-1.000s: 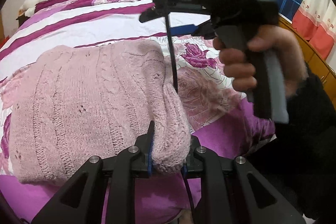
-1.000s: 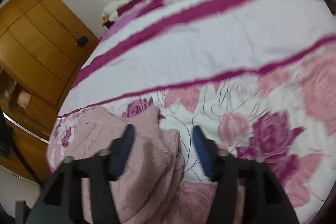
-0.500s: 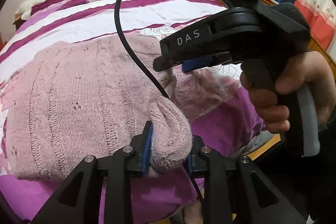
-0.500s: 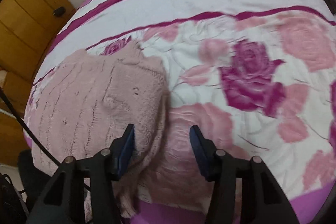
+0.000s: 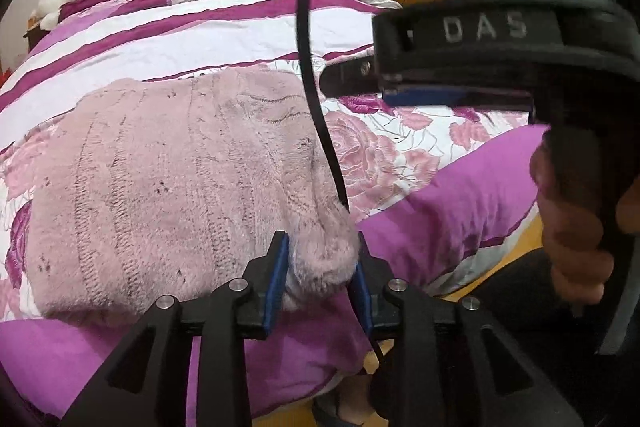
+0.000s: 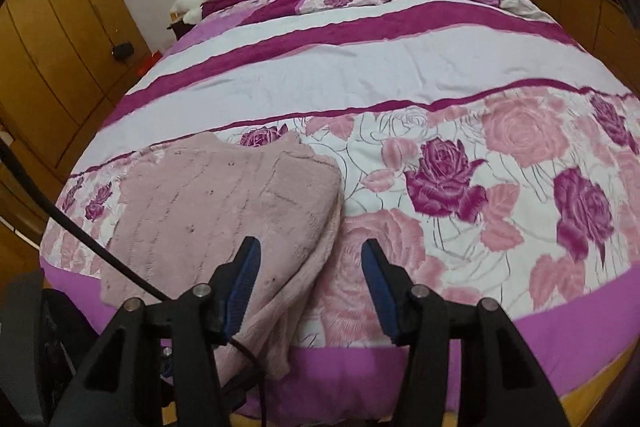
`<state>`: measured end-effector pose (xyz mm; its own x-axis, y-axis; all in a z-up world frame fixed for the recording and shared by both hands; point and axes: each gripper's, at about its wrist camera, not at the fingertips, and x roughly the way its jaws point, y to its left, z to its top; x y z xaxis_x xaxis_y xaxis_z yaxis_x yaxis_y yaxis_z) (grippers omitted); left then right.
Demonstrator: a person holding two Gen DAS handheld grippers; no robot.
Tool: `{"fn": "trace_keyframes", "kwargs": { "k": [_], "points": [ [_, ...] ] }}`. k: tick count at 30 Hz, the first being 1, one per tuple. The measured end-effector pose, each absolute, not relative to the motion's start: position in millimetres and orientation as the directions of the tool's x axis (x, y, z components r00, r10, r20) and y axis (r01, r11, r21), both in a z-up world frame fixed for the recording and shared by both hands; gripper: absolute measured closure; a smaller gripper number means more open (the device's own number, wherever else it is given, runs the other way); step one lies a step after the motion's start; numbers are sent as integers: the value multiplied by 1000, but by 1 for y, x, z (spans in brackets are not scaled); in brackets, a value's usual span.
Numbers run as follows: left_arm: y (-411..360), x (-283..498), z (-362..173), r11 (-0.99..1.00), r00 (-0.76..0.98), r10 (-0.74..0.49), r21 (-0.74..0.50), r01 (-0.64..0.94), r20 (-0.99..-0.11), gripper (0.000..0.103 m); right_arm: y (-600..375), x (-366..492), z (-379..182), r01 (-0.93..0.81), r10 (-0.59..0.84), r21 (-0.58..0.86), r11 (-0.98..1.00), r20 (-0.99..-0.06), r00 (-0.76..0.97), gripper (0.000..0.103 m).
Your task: Fold small clothes
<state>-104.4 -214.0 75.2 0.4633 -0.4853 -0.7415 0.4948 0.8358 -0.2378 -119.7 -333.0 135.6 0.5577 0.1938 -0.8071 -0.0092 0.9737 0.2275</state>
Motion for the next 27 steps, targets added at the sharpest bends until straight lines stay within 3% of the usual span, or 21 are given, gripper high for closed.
{"fn": "trace_keyframes", "kwargs": {
  "k": [15, 20, 24, 27],
  "points": [
    [-149, -146, 108, 762, 418, -610, -352, 543, -673, 87, -320, -146, 154, 59, 127, 195, 979, -809, 574, 47],
    [-81, -155, 112, 849, 580, -522, -321, 419, -625, 64, -290, -138, 142, 2, 155, 187, 982, -822, 549, 47],
    [-36, -144, 93, 906, 671, -420, -322, 273, -611, 61, -261, -129, 122, -40, 178, 185, 982, -837, 517, 47],
    [-33, -128, 61, 932, 672, -363, -245, 268, -645, 61, -237, -124, 109, -85, 201, 183, 979, -841, 502, 47]
  ]
}}
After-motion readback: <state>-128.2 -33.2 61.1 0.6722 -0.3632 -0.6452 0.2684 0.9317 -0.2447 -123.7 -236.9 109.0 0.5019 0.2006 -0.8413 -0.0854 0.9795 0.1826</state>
